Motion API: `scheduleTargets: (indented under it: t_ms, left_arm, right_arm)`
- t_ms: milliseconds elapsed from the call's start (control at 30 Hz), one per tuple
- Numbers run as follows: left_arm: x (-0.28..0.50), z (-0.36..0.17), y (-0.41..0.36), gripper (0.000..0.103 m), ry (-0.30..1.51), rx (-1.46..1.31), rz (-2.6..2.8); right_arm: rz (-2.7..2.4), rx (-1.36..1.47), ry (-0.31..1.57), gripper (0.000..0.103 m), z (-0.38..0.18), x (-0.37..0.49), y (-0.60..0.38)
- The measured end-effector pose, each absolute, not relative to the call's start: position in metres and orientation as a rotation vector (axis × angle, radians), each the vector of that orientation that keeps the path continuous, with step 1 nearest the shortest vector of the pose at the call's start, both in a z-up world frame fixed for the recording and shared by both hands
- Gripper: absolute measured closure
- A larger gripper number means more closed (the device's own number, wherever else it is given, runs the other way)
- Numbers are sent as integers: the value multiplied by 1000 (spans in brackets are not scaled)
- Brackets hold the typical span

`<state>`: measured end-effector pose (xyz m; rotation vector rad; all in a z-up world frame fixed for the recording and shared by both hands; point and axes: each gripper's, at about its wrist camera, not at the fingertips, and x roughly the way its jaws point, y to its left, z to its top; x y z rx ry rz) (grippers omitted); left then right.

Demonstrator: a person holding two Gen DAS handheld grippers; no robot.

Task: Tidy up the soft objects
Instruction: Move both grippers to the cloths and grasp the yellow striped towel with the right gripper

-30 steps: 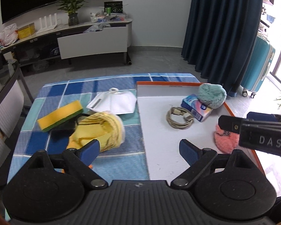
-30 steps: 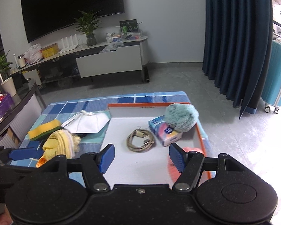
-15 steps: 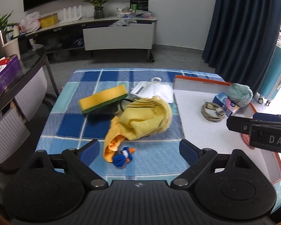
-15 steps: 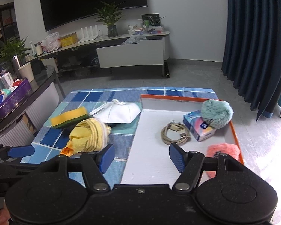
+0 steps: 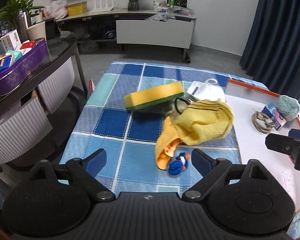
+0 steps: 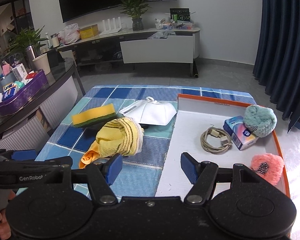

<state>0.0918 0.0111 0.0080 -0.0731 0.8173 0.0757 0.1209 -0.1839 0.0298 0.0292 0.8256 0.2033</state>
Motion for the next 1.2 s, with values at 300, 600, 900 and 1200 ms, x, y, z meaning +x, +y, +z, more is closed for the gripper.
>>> scheduleTargets:
  t_ms: [300, 600, 900, 1200]
  left_arm:
    - [123, -5, 31, 9, 850, -74, 107]
    - [169, -23, 42, 9, 884, -47, 105]
    - [207, -20, 47, 9, 849, -16, 119]
    - [230, -11, 59, 9, 808, -19, 175]
  right_arm:
    - [242, 32, 847, 25, 18, 151, -161]
    - [276, 65, 891, 25, -2, 187, -146]
    - [331, 83, 917, 70, -19, 203, -138]
    - [370, 140, 858, 90, -6, 194, -155]
